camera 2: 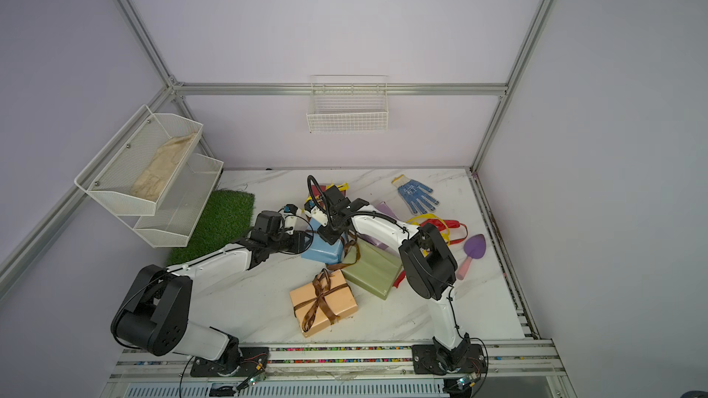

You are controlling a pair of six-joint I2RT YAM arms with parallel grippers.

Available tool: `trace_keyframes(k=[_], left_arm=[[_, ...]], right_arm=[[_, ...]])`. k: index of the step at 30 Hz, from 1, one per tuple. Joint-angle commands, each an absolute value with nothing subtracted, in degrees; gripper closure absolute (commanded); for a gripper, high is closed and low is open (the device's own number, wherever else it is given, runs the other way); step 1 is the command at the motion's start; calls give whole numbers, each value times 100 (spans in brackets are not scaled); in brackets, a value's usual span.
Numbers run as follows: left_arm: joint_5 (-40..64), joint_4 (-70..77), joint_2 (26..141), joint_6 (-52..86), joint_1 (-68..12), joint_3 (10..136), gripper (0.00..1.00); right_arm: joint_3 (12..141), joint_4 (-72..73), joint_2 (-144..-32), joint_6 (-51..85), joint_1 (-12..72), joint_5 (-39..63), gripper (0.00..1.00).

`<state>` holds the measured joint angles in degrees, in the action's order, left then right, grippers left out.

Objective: Untie the ribbon bows on the gift boxes
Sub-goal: Pull the ribbon from the gift box.

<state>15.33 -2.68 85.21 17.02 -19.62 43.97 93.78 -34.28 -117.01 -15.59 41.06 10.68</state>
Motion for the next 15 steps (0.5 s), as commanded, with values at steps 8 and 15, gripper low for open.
trace_keyframes(k=[8,15], left_arm=[[1464,-355,8688,1714,-1951,4122,62],[1406,-380,8681,1712,-1942,4078,61]], right_arm=[[9332,-3709,-12224,-1611,3998,1228,82],[9316,-3662,-12226,-1411,3652,2288,100]])
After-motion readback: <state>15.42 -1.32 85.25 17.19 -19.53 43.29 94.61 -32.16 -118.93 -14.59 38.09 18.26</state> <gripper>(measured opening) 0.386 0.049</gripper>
